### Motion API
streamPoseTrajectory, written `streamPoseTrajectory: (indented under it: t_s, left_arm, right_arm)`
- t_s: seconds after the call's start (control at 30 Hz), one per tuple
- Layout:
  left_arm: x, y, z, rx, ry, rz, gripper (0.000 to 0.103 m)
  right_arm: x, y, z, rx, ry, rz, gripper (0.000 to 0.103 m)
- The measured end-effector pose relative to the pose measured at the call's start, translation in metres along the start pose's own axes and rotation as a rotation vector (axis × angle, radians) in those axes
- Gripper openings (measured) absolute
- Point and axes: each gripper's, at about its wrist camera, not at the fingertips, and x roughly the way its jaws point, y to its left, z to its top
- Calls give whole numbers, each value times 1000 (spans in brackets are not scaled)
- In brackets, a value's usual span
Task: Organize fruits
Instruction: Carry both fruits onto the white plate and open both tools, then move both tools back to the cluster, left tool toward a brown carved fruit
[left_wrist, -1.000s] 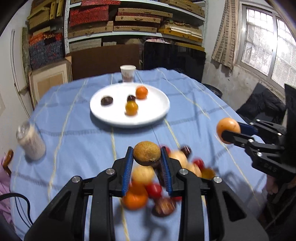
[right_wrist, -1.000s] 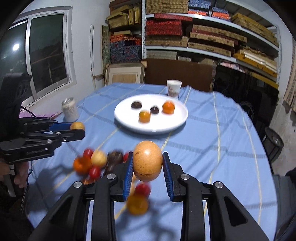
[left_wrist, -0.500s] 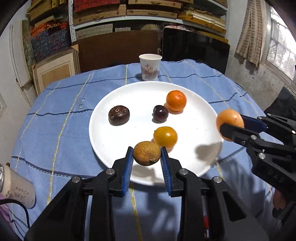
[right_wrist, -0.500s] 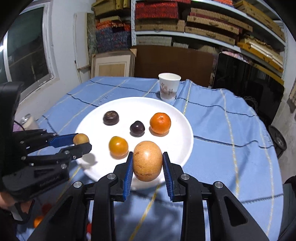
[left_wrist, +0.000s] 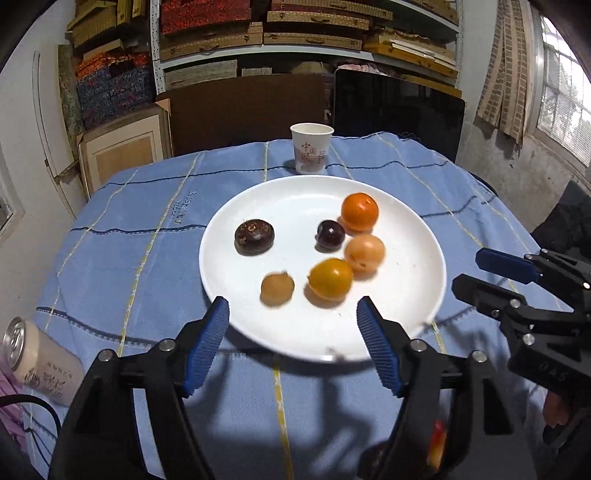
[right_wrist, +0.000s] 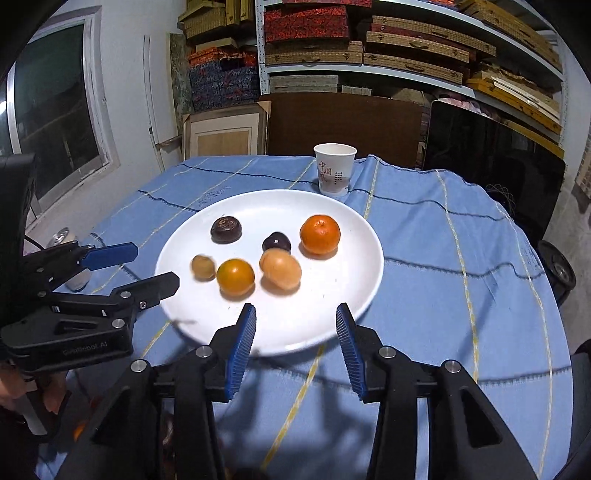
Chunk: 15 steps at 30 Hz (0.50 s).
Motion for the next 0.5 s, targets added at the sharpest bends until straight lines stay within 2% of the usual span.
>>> streamPoseTrajectory:
  t_s: [0.2, 0.33, 0.5]
  left_arm:
    - [-46, -18, -44, 45, 5, -24, 77]
    - [-80, -31, -87, 84, -1, -38, 84]
    - [-108, -32, -133, 68, 8, -58, 86]
  right_arm:
    - [-48, 3, -47, 48, 0, 34, 55]
    - [-78, 7, -87, 82, -9, 49, 59]
    - [-106, 16, -129, 104, -17, 40, 64]
